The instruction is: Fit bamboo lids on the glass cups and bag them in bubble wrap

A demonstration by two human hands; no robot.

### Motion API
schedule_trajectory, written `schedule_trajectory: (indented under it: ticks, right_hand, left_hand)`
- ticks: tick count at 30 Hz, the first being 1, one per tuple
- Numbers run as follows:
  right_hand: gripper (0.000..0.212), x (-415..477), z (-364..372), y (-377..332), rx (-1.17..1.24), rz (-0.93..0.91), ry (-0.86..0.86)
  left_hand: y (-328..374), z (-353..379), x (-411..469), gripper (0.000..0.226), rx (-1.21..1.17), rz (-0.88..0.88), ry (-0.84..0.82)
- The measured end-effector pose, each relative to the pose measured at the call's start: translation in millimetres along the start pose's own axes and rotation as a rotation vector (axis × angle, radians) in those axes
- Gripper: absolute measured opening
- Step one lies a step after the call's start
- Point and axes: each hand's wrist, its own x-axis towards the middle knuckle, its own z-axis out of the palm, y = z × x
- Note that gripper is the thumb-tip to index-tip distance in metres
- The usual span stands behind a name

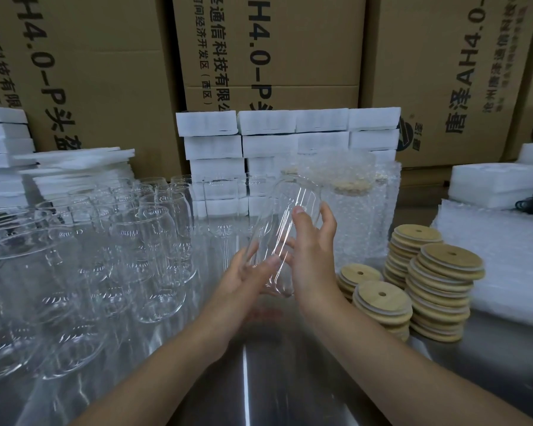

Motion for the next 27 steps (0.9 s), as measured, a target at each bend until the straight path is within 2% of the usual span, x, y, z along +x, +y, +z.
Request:
schedule_trajectory:
  ticks: [2,7,13,17,23,27]
  right_hand:
    - [0.058,-3,0,0,-0.044,-0.039,-0.003]
    - [0.059,-6,1,0,-0.055,-0.059,-0.031]
    - [0.058,-8,3,-3,-0.028,-0.042,-0.055]
    - [0.055,-7,2,-5,-0.006,-0.072,-0.048]
    - [0.055,-3,2,-6,0.030,-0.046,-0.062]
    - [0.055,-1,1,-6,0.050,-0.030,-0.091]
  left_hand:
    - [2,1,-2,0.094,0.046,0.034,0.014]
    - [4,2,-3,0.098,0.095,0.159,0.053]
    - [9,-1,-4,0.095,0.124,0.194,0.089]
    - [13,-2,-7,0.081,0.117,0.230,0.104]
    - [14,-5,-7,0.093,0.078,0.243,0.093]
    - [11,-8,-4,0.089,0.037,0.205,0.067]
